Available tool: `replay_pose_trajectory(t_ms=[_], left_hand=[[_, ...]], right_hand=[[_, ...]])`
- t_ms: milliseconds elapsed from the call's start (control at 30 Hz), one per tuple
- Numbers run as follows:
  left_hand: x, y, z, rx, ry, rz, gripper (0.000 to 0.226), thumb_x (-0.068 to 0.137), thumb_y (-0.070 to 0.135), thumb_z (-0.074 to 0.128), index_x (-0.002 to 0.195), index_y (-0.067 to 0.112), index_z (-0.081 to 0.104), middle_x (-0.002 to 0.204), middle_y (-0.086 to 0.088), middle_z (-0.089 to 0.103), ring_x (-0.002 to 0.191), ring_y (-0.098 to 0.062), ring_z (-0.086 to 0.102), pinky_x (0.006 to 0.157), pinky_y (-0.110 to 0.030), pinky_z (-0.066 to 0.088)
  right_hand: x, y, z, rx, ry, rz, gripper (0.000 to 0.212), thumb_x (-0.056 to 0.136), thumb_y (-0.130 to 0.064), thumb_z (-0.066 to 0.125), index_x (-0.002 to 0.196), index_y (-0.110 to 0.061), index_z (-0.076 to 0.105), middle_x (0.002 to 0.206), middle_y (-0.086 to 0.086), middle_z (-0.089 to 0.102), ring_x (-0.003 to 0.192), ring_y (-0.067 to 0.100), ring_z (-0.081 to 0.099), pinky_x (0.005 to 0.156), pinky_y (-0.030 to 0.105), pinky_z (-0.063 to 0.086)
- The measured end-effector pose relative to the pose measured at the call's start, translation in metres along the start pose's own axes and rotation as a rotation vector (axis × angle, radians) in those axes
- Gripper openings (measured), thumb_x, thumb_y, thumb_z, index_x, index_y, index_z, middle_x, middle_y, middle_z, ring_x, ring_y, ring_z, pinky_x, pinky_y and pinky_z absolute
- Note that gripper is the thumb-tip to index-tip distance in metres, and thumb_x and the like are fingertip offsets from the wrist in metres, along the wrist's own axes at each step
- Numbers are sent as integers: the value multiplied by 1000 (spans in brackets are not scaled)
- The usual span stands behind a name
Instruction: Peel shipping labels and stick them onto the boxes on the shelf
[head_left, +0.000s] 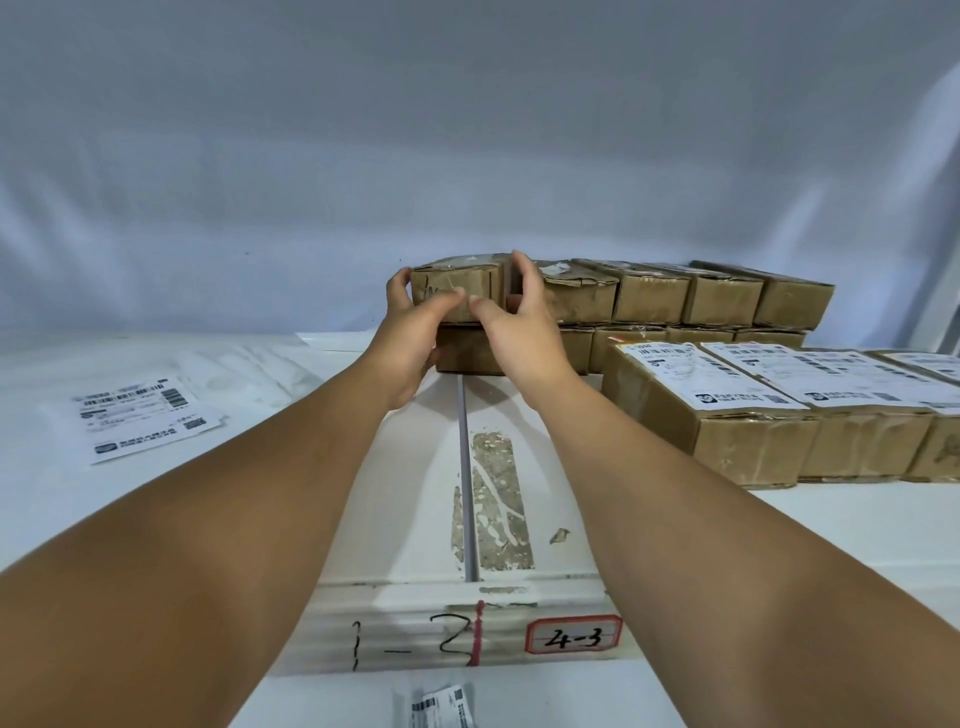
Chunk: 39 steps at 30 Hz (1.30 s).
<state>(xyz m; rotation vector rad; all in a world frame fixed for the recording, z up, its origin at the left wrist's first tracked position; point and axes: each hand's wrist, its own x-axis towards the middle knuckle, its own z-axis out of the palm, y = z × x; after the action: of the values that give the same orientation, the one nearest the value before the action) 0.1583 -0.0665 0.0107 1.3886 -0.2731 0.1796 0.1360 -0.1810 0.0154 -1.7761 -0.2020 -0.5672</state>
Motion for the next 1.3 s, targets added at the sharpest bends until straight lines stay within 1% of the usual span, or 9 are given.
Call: replay_pose_trajectory(t_ms=[167, 367, 533, 633, 767, 967, 1100, 1200, 1300], left_hand=[[-4, 2, 3, 282, 43, 177, 46, 96, 30, 51, 137, 29, 29, 109, 15, 55, 93, 0, 55, 67, -10, 42], [-9, 4, 2, 597, 124, 390, 52, 88, 33, 61, 133, 26, 37, 124, -6, 51, 108, -17, 53, 91, -30, 47], [-34, 31, 10, 564, 115, 385, 40, 90, 37, 58, 128, 30, 47, 125, -1, 41, 109, -9, 45, 96, -24, 39], [-56, 36, 8, 598, 58, 312, 29, 88, 33, 62, 116, 28, 59, 124, -1, 47, 112, -12, 50, 99, -30, 43], [-95, 34, 6, 545, 57, 278, 25, 86, 30, 66, 110, 25, 63, 119, -2, 59, 108, -16, 57, 96, -38, 48], [-139, 34, 19, 633, 82, 264, 27, 85, 29, 67, 110, 21, 66, 118, 3, 61, 108, -15, 56, 97, -32, 45], [-155, 34, 32, 702, 48, 243, 25, 86, 24, 66, 109, 16, 67, 111, 5, 59, 102, -8, 52, 85, -19, 36], [-162, 30, 38, 733, -3, 209, 26, 85, 25, 66, 111, 22, 66, 120, 0, 61, 110, -15, 54, 90, -23, 40], [-169, 30, 47, 734, -40, 188, 31, 88, 21, 62, 119, 22, 61, 124, 0, 61, 112, -18, 55, 93, -27, 43]], right_hand=[[3, -1, 0, 91, 8, -18, 48, 87, -27, 58, 131, -38, 43, 142, 3, 34, 123, 12, 36, 98, 26, 32], [-3, -4, 2, 197, 90, -1, 14, 88, -32, 59, 86, -36, 46, 116, 2, 51, 113, 17, 46, 100, 36, 40], [-19, -23, -3, 194, 145, 1, 12, 93, -20, 52, 89, -22, 40, 91, -3, 46, 84, 15, 44, 75, 28, 36], [-41, -31, -8, 137, 163, 22, 8, 96, -24, 47, 103, -19, 49, 98, -5, 53, 92, 15, 50, 82, 29, 39], [-83, -37, -20, -77, 130, -22, 29, 100, -32, 40, 122, -18, 51, 112, 0, 60, 103, 19, 53, 84, 28, 38], [-121, -46, -37, -253, 103, -23, 30, 102, -26, 34, 120, -13, 54, 117, 9, 61, 108, 26, 54, 80, 29, 36], [-131, -41, -54, -511, 97, -142, 28, 100, -20, 39, 114, -9, 61, 125, 11, 57, 116, 26, 51, 93, 34, 41], [-137, -41, -69, -744, 20, -245, 28, 98, -18, 43, 114, -8, 63, 143, 11, 44, 133, 25, 39, 104, 33, 34], [-143, -41, -84, -909, 95, -489, 21, 86, -9, 55, 101, -5, 69, 122, 16, 60, 124, 33, 49, 100, 44, 44]])
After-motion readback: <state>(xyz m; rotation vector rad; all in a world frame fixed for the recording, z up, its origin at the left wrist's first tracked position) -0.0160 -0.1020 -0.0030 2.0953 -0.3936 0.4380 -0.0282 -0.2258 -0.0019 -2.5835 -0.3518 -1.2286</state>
